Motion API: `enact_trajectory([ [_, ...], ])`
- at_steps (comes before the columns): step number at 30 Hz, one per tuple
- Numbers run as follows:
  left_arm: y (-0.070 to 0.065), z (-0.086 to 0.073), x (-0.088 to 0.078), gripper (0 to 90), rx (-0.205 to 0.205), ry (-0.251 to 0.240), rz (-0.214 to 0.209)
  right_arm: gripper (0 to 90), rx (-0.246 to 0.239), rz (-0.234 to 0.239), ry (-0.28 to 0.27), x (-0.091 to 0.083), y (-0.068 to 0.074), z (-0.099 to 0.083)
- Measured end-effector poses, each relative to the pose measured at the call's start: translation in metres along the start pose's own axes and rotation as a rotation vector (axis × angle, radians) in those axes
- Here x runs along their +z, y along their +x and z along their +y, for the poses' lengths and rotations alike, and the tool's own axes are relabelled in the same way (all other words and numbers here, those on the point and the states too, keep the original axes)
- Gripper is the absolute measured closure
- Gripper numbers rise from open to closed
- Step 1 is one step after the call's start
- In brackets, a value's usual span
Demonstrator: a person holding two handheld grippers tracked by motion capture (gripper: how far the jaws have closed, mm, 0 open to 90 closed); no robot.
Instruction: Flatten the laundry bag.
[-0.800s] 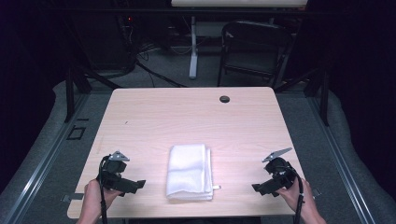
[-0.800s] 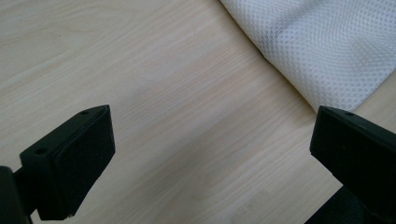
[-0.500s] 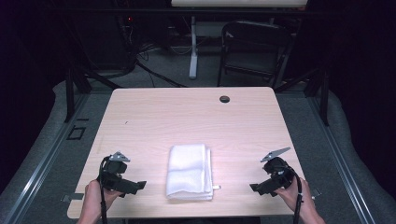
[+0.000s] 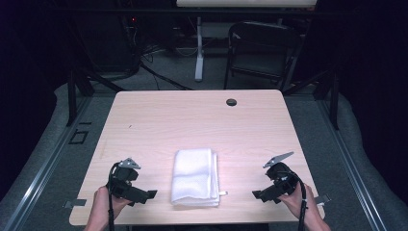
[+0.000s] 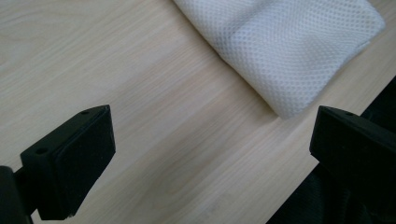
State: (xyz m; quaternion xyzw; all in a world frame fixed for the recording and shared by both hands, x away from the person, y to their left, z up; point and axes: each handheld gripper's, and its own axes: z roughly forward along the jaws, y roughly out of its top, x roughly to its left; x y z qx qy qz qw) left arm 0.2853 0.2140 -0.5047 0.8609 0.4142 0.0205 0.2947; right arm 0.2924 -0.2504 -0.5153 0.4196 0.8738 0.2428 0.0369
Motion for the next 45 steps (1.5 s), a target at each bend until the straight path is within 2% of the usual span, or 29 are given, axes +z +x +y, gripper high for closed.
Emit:
enact_trajectory([
  [1, -0.003, 0.001, 0.001, 0.6, 0.018, 0.002, -0.004, 3.2, -0.010, -0.002, 0.001, 0.001, 0.001, 0.001],
  [2, -0.003, 0.001, 0.001, 1.3, 0.018, 0.002, -0.004, 3.2, -0.010, -0.002, 0.001, 0.001, 0.001, 0.001],
  [5, -0.009, 0.005, 0.007, 1.8, 0.044, 0.011, -0.033, 4.2, -0.001, 0.040, -0.002, 0.004, 0.005, 0.004],
  [10, -0.015, 0.009, 0.012, 2.0, 0.071, 0.020, -0.051, 4.7, -0.016, 0.039, 0.011, 0.006, 0.008, 0.006],
  [13, -0.020, 0.011, 0.015, 2.8, 0.084, 0.021, -0.059, 5.1, -0.011, 0.055, 0.003, 0.009, 0.011, 0.009],
  [14, -0.023, 0.013, 0.017, 3.3, 0.089, 0.018, -0.068, 5.1, -0.018, 0.042, 0.007, 0.009, 0.012, 0.009],
  [19, -0.033, 0.019, 0.022, 3.5, 0.119, 0.015, -0.079, 5.4, -0.021, 0.063, 0.013, 0.011, 0.014, 0.011],
  [22, -0.036, 0.021, 0.026, 3.8, 0.133, 0.025, -0.078, 5.4, -0.019, 0.053, 0.016, 0.012, 0.015, 0.012],
  [25, -0.040, 0.025, 0.032, 3.8, 0.153, 0.046, -0.083, 5.4, -0.023, 0.063, 0.019, 0.012, 0.014, 0.012],
  [29, -0.044, 0.028, 0.037, 4.0, 0.158, 0.048, -0.087, 5.3, -0.019, 0.062, 0.018, 0.013, 0.015, 0.013],
  [34, -0.050, 0.033, 0.044, 4.7, 0.184, 0.060, -0.092, 5.3, -0.033, 0.054, 0.033, 0.014, 0.015, 0.014],
  [45, -0.060, 0.042, 0.056, 8.4, 0.218, 0.072, -0.102, 5.4, -0.027, 0.062, 0.026, 0.014, 0.016, 0.015],
])
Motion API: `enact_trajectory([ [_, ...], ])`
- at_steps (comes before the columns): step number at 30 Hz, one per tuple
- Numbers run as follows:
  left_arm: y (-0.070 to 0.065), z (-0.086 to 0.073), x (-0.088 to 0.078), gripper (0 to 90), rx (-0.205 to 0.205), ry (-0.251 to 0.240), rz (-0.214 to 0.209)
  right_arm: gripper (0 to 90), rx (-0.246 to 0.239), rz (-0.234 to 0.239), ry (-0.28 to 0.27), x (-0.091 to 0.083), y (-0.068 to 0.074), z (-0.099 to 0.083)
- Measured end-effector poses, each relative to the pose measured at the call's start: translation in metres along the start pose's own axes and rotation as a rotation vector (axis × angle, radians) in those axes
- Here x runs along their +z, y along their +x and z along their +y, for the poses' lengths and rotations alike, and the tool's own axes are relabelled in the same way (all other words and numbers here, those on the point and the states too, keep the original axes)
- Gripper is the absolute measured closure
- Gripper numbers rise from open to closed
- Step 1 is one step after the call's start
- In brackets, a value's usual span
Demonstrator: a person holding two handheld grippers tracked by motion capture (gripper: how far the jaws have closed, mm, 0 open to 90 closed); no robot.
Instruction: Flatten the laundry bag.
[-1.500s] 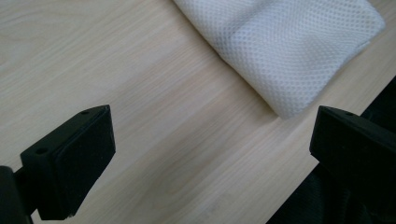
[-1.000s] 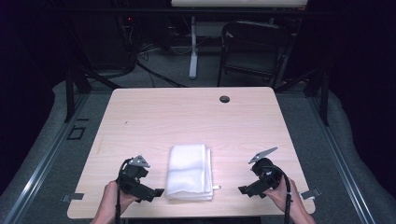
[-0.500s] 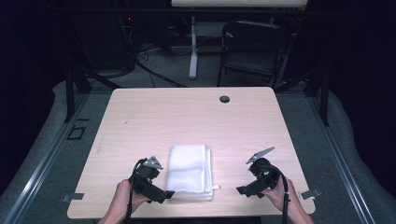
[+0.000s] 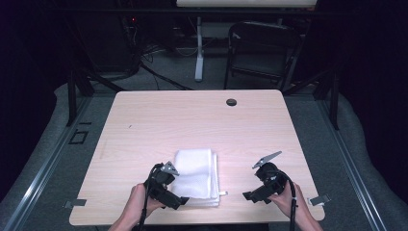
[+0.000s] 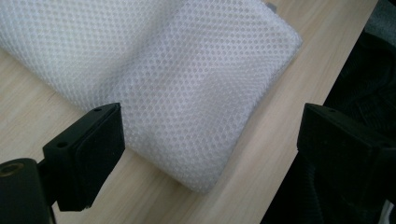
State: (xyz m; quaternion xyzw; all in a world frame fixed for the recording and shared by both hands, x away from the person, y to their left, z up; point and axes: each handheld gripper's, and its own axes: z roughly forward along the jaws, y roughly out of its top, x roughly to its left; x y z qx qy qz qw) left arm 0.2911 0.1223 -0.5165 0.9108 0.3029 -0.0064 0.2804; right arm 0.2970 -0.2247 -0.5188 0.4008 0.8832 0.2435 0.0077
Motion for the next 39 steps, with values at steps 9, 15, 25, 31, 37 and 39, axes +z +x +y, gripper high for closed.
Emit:
enact_trajectory([
  [9, -0.008, 0.012, 0.013, 12.4, 0.036, 0.011, -0.003, 6.1, -0.012, -0.007, 0.012, 0.001, -0.001, 0.000],
  [15, -0.014, 0.019, 0.021, 14.7, 0.060, 0.020, -0.001, 6.3, -0.015, -0.014, 0.018, 0.001, 0.000, 0.000],
  [25, -0.023, 0.030, 0.038, 18.2, 0.106, 0.059, 0.037, 6.8, -0.005, -0.007, 0.018, 0.001, 0.000, 0.000],
  [31, -0.027, 0.031, 0.046, 25.8, 0.125, 0.086, 0.070, 7.3, -0.008, -0.003, 0.020, 0.002, 0.000, 0.000],
  [37, -0.029, 0.029, 0.053, 34.8, 0.156, 0.117, 0.079, 7.8, -0.017, -0.003, 0.031, 0.003, -0.001, 0.000],
  [39, -0.030, 0.028, 0.055, 36.9, 0.160, 0.128, 0.084, 8.2, 0.005, 0.009, 0.016, 0.004, 0.001, 0.000],
])
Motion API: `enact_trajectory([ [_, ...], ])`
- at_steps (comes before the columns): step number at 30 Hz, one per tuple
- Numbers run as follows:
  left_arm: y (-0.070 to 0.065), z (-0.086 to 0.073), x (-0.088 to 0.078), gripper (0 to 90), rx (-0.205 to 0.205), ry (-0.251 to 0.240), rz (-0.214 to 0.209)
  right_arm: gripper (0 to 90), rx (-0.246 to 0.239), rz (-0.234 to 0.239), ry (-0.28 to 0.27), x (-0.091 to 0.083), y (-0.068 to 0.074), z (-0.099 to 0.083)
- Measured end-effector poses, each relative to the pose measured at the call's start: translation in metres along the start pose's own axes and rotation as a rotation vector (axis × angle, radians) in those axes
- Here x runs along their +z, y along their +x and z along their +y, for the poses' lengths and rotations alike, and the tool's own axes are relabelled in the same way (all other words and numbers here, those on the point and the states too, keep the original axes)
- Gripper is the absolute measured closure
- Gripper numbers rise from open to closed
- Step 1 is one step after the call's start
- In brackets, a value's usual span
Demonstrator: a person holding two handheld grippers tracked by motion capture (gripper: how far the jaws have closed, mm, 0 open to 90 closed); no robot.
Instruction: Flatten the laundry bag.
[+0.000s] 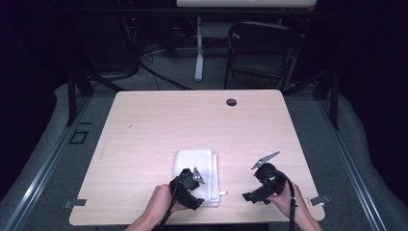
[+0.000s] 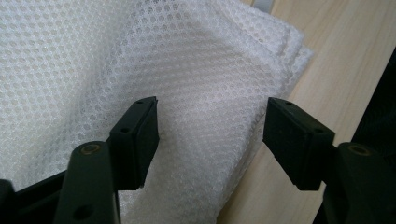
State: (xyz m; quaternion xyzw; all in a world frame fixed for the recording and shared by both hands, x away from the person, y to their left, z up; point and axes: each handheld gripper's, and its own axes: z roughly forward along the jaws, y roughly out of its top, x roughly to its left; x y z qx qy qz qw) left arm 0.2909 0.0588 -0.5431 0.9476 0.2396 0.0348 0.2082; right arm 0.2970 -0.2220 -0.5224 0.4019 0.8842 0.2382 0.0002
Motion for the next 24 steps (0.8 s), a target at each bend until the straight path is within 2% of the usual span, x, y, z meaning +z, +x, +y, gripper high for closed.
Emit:
enact_trajectory([
  [3, 0.000, 0.000, 0.000, 39.4, 0.007, 0.007, 0.005, 8.4, 0.001, 0.005, -0.001, 0.000, 0.000, 0.000],
  [5, 0.002, -0.002, 0.002, 44.6, 0.002, 0.003, -0.007, 8.6, 0.001, 0.002, 0.004, 0.000, -0.001, 0.000],
  [11, 0.001, -0.002, 0.003, 51.4, 0.012, 0.009, 0.011, 9.1, -0.007, 0.005, 0.007, 0.000, 0.002, 0.000],
  [12, 0.002, -0.002, 0.003, 52.9, 0.010, 0.010, 0.012, 9.2, -0.010, -0.006, 0.012, 0.000, 0.002, 0.001],
  [13, 0.003, -0.002, 0.003, 53.9, 0.010, 0.008, 0.010, 9.1, -0.006, 0.006, 0.012, 0.001, 0.002, 0.001],
  [18, 0.008, -0.003, 0.003, 60.8, -0.007, -0.001, 0.000, 9.7, -0.007, 0.004, 0.015, 0.003, 0.001, 0.001],
  [19, 0.008, -0.003, 0.003, 61.8, -0.007, -0.001, 0.000, 9.8, -0.015, -0.009, 0.023, 0.002, 0.001, 0.001],
  [24, 0.014, -0.006, 0.002, 66.0, -0.044, -0.022, -0.030, 10.5, -0.022, -0.010, 0.021, 0.002, 0.004, 0.002],
])
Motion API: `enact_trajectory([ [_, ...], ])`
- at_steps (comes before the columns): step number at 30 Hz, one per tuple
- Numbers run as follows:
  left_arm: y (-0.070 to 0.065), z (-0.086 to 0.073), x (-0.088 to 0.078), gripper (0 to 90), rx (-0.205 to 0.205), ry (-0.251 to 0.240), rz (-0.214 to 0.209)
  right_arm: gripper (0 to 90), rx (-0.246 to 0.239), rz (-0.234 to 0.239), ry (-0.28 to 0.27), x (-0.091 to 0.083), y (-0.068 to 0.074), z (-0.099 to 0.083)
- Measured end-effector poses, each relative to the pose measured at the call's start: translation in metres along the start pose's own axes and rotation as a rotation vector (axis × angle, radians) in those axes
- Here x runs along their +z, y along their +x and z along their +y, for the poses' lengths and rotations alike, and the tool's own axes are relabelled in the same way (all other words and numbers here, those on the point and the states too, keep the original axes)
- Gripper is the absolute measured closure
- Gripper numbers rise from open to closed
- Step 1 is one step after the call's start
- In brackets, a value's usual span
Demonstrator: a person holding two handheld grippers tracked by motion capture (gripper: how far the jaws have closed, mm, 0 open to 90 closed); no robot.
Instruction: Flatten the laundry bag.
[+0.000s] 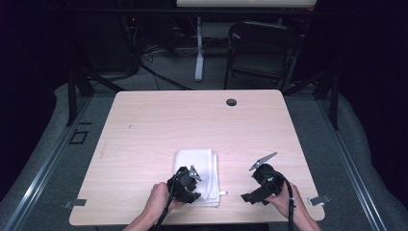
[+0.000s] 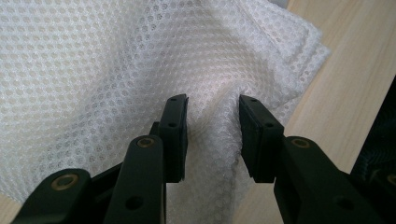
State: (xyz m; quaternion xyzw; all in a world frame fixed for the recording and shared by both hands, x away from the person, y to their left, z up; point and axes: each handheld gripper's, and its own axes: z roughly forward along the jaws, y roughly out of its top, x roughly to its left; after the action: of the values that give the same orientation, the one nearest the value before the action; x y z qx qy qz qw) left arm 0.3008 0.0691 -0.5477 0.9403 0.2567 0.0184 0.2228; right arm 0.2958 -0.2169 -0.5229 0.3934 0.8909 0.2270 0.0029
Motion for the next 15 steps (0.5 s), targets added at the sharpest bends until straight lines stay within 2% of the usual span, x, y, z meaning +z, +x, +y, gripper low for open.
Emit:
enact_trajectory([
  [2, 0.0001, 0.0000, -0.0001, 66.8, 0.000, -0.001, -0.001, 10.8, -0.003, 0.007, -0.003, -0.0003, 0.0006, 0.0002],
  [5, -0.0007, 0.0005, 0.0001, 74.2, 0.005, -0.004, 0.001, 13.3, -0.013, -0.004, 0.000, -0.0012, -0.0009, 0.0001],
  [9, -0.0019, 0.0003, 0.0000, 77.0, 0.013, -0.010, 0.016, 14.4, 0.006, 0.007, -0.008, 0.0001, -0.0002, 0.0008],
  [10, -0.0021, 0.0003, -0.0001, 77.0, 0.014, -0.008, 0.014, 14.5, 0.023, 0.019, -0.033, 0.0017, 0.0018, 0.0002],
  [12, -0.0021, 0.0003, -0.0001, 76.8, 0.014, -0.008, 0.014, 14.6, -0.009, 0.003, -0.002, -0.0004, 0.0014, 0.0011],
  [15, -0.0015, -0.0002, 0.0004, 76.8, 0.014, -0.006, 0.011, 14.8, -0.002, 0.009, -0.007, 0.0010, 0.0024, 0.0016],
])
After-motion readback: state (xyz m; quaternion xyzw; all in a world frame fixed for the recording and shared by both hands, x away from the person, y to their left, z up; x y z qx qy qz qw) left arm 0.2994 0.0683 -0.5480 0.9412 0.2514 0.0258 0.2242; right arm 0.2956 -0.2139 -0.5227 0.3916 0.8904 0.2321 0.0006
